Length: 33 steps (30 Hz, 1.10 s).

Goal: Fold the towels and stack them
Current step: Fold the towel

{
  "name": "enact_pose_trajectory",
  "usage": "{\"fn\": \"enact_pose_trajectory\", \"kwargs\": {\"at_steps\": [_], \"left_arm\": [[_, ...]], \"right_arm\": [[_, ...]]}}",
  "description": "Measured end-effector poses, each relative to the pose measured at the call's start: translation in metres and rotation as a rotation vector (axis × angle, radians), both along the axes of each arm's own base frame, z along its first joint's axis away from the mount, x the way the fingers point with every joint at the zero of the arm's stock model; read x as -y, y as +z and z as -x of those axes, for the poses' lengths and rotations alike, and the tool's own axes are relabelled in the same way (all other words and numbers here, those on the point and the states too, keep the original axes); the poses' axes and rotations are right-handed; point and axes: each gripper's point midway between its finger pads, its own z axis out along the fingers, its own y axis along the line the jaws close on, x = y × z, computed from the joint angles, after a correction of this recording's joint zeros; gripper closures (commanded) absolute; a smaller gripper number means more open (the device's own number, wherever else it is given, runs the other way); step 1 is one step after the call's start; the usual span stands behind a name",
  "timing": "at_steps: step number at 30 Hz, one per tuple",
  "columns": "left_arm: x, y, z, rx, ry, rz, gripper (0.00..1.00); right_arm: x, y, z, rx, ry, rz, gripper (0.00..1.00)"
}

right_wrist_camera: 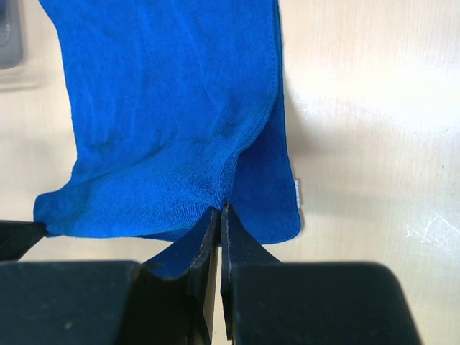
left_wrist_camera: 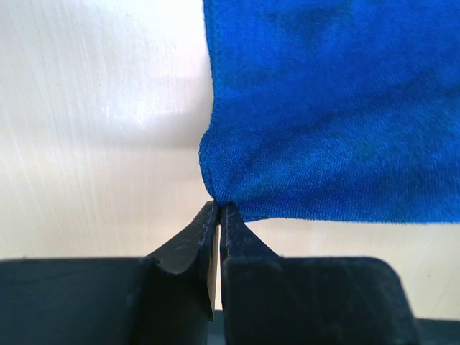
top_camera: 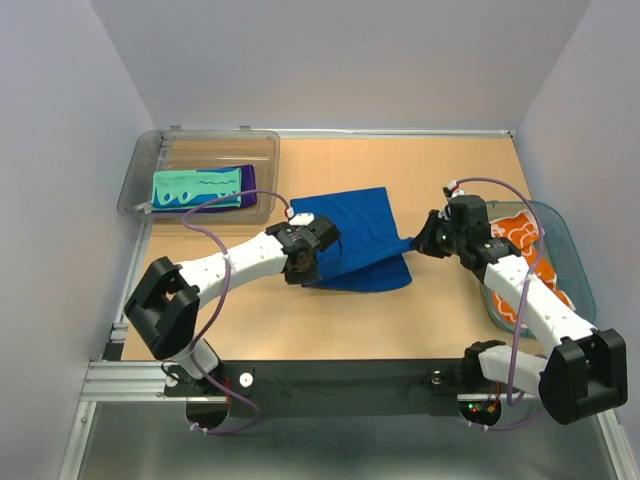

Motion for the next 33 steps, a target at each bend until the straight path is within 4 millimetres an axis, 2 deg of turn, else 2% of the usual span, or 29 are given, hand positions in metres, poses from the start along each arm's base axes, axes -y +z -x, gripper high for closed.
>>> {"fn": "enact_pose_trajectory", "kwargs": {"at_steps": [5,12,15,21,25,29,33], "left_arm": [[0.001,0.008,0.008,0.01,-0.011,0.065,1.0],[0.009,0.02,0.001,0.039,-0.019,0.101,1.0],[0.011,0.027,0.0,0.053,-0.019,0.121,1.0],[0.009,0.06,-0.001,0.123,-0.011,0.206,1.0],[0.003,0.074,-0.004,0.16,0.008,0.238,1.0],[0.008,0.065,-0.003,0.153,0.008,0.285,1.0],[-0.001,0.02,0.022,0.061,0.017,0.288,1.0]], "right_arm": [[0.001,-0.002,0.001,-0.007,0.0,0.006,0.93],[0.0,-0.001,0.002,-0.012,0.007,0.006,0.93],[-0.002,0.005,0.001,-0.003,0.018,-0.001,0.93],[-0.006,0.017,0.002,0.025,0.043,-0.02,0.92],[-0.006,0.023,0.002,0.043,0.048,-0.023,0.91],[-0.006,0.024,0.004,0.046,0.051,-0.022,0.92],[-0.005,0.022,0.007,0.042,0.051,-0.021,0.95]]}}
